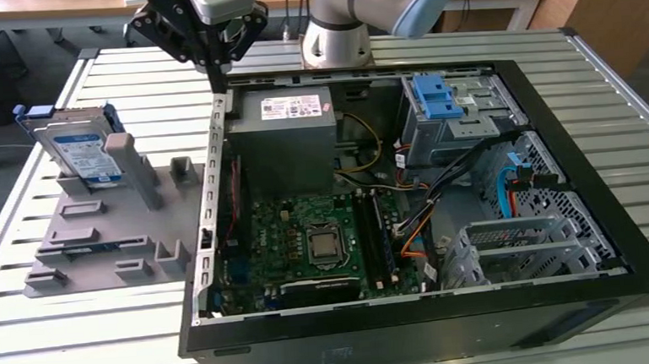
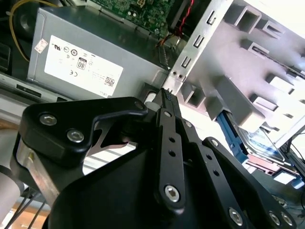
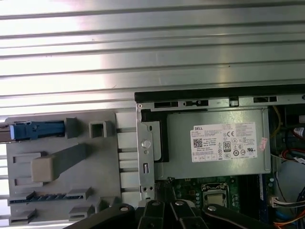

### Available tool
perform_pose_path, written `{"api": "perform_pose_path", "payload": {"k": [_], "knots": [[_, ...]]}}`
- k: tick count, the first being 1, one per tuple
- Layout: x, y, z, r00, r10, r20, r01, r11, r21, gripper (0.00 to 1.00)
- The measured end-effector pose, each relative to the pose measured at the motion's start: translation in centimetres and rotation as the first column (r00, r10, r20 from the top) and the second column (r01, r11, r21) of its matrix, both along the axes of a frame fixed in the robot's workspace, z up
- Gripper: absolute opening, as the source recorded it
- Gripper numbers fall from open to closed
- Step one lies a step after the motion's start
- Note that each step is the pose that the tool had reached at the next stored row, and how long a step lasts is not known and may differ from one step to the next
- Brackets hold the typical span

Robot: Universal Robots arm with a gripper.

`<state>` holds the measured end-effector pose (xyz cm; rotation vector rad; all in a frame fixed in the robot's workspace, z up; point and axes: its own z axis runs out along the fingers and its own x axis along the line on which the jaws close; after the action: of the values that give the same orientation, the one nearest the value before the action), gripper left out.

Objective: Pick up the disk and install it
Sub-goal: 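Reach for the disk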

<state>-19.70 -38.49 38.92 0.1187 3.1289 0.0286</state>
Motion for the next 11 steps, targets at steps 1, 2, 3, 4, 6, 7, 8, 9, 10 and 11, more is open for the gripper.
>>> {"api": "perform_pose_path", "payload": {"k": [1, 2, 3, 4, 6, 7, 8, 9, 10, 11], "knots": [[-0.17, 0.02, 0.00, 1.0000, 0.000, -0.0024, 0.000, 1.0000, -0.0002, 0.11], [-0.36, 0.04, -0.03, 1.0000, 0.000, -0.0051, 0.000, 1.0000, -0.0001, 0.11], [-0.51, 0.06, -0.05, 1.0000, 0.000, -0.0082, 0.000, 1.0000, 0.0000, 0.11], [-0.64, 0.08, -0.07, 0.9999, 0.000, -0.0114, 0.000, 1.0000, 0.0001, 0.11], [-0.88, 0.12, -0.10, 0.9998, 0.000, -0.0179, 0.000, 1.0000, -0.0001, 0.11], [-0.98, 0.16, -0.12, 0.9998, 0.000, -0.0198, 0.000, 1.0000, -0.0001, 0.11], [-1.08, 0.20, -0.12, 0.9998, 0.000, -0.0208, 0.000, 1.0000, -0.0002, 0.11], [-1.20, 0.25, -0.13, 0.9998, 0.000, -0.0212, 0.000, 1.0000, -0.0003, 0.11], [-1.32, 0.29, -0.15, 0.9998, 0.000, -0.0214, 0.000, 1.0000, 0.0000, 0.11], [-1.44, 0.32, -0.16, 0.9998, 0.000, -0.0216, 0.000, 1.0000, 0.0000, 0.11]]}}
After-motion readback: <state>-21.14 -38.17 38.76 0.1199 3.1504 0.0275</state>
